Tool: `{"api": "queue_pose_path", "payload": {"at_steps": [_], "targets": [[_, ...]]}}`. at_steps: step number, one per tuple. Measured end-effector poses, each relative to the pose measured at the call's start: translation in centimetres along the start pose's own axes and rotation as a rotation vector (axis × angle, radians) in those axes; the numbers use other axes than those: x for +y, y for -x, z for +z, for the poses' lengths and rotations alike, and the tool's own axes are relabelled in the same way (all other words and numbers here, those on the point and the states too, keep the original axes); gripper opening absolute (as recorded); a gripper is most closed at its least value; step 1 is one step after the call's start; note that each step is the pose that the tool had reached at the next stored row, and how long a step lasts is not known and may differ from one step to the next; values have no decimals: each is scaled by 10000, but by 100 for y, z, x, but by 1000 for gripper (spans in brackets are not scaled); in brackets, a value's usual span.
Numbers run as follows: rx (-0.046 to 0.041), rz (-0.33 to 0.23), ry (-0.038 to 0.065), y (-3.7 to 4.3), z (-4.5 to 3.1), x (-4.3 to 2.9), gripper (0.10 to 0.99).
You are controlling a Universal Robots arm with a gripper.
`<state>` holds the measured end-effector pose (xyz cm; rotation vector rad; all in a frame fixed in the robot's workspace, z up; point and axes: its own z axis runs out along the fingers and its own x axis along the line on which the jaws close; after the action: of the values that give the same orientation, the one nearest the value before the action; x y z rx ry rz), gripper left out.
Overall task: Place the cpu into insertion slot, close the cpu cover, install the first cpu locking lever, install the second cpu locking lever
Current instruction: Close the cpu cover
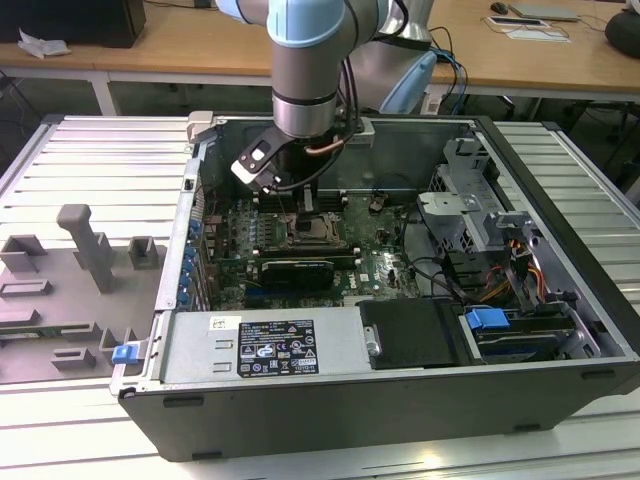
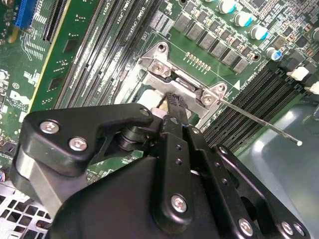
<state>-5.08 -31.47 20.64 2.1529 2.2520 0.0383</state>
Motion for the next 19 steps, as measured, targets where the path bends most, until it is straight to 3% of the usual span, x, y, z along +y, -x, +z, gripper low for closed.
{"api": "queue_pose_path", "payload": {"at_steps": [4, 10, 13, 19], "targets": [[3, 0, 0, -1, -60, 25, 106], [3, -1, -12, -1, -88, 37, 106], [4, -1, -60, 2, -88, 83, 106], [5, -1, -61, 5, -85, 163, 106]]}}
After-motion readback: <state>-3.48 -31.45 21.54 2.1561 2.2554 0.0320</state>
